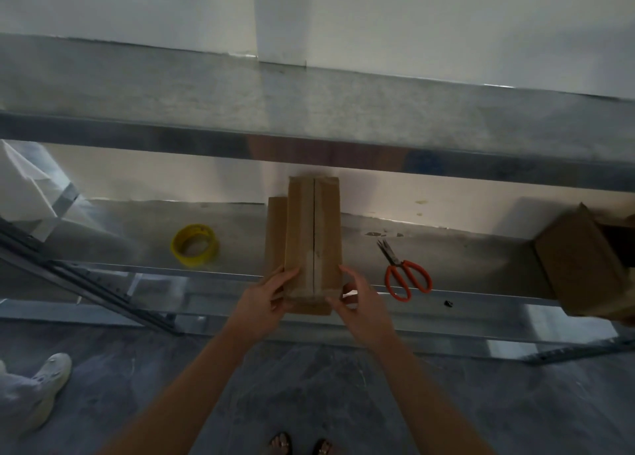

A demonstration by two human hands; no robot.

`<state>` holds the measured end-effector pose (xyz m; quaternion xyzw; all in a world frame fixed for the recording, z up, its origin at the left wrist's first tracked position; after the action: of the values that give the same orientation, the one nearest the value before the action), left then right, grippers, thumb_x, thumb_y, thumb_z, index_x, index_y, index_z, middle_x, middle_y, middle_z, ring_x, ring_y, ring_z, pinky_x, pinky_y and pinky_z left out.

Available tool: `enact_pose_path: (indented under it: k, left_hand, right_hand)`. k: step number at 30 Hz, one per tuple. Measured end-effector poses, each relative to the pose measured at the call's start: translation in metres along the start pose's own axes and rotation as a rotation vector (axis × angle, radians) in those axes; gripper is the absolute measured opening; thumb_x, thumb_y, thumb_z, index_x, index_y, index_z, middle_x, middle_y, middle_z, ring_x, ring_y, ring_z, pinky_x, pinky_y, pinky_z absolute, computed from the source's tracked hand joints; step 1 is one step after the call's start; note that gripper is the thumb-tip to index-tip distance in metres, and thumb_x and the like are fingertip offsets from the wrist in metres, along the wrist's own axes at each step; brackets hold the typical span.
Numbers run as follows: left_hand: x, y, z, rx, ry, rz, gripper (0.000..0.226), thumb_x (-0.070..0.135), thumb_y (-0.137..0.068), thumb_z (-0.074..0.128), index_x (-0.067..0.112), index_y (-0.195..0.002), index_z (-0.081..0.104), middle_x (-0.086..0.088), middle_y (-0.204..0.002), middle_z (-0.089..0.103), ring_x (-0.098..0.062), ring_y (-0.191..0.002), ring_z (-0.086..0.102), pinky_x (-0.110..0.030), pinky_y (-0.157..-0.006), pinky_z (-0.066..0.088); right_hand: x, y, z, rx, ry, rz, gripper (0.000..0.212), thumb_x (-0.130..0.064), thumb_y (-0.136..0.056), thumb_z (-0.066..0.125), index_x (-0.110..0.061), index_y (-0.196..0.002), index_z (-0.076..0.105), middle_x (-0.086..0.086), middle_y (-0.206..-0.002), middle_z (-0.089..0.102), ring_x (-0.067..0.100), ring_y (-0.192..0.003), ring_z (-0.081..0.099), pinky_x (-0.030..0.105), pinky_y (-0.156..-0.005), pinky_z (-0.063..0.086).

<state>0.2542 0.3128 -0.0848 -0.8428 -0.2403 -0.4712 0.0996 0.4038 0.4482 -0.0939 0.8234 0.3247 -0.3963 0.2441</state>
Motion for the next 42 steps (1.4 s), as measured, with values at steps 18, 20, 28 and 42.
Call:
enact_pose_path:
  k: [18,20,28,42]
  left_hand:
    - [0.003,-0.004,0.005,0.074,-0.006,-0.183,0.066,0.039,-0.091,0.061,0.053,-0.143,0.023,-0.004,-0.143,0.041,-0.021,-0.122,0.051,-0.038,-0.104,0.045]
    - [0.009,0.004,0.009,0.057,0.031,-0.173,0.069,0.034,-0.091,0.062,0.053,-0.143,0.022,-0.005,-0.140,0.046,-0.021,-0.118,0.054,-0.036,-0.101,0.048]
    - [0.015,0.062,0.049,0.147,0.693,-0.260,0.075,0.016,-0.087,0.066,0.048,-0.142,0.027,-0.002,-0.132,0.050,-0.018,-0.108,0.064,-0.033,-0.078,0.058]
    - [0.031,0.026,0.026,0.053,0.053,-0.274,0.071,0.032,-0.087,0.068,0.019,-0.147,0.032,-0.007,-0.154,0.022,-0.021,-0.138,0.032,-0.032,-0.115,0.027]
  right_hand:
    - [0.012,0.021,0.025,-0.015,-0.590,0.283,0.032,-0.031,-0.100,0.052,-0.038,-0.130,0.047,0.005,-0.122,0.057,0.011,-0.105,0.062,0.026,-0.071,0.059]
    - [0.009,0.033,0.026,0.068,-0.614,0.317,0.025,-0.034,-0.100,0.051,-0.046,-0.122,0.048,-0.002,-0.116,0.057,0.010,-0.102,0.060,0.026,-0.068,0.059]
    - [0.012,0.087,0.044,0.373,-1.336,0.648,0.070,-0.046,-0.069,0.079,-0.037,-0.128,0.041,-0.004,-0.116,0.052,0.027,-0.110,0.054,0.055,-0.077,0.058]
    - [0.017,0.059,0.055,0.020,-1.601,0.658,0.078,-0.048,-0.076,0.072,-0.020,-0.143,0.045,0.022,-0.127,0.056,0.044,-0.110,0.057,0.066,-0.084,0.050]
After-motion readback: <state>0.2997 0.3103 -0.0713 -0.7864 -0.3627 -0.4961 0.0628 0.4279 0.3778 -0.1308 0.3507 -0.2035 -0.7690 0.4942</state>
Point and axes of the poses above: each hand's wrist, its own y-axis away from the middle knuckle, its own z-axis out of the palm, x = y × z, the point moved 8 cm from there along -y, towards the middle knuckle
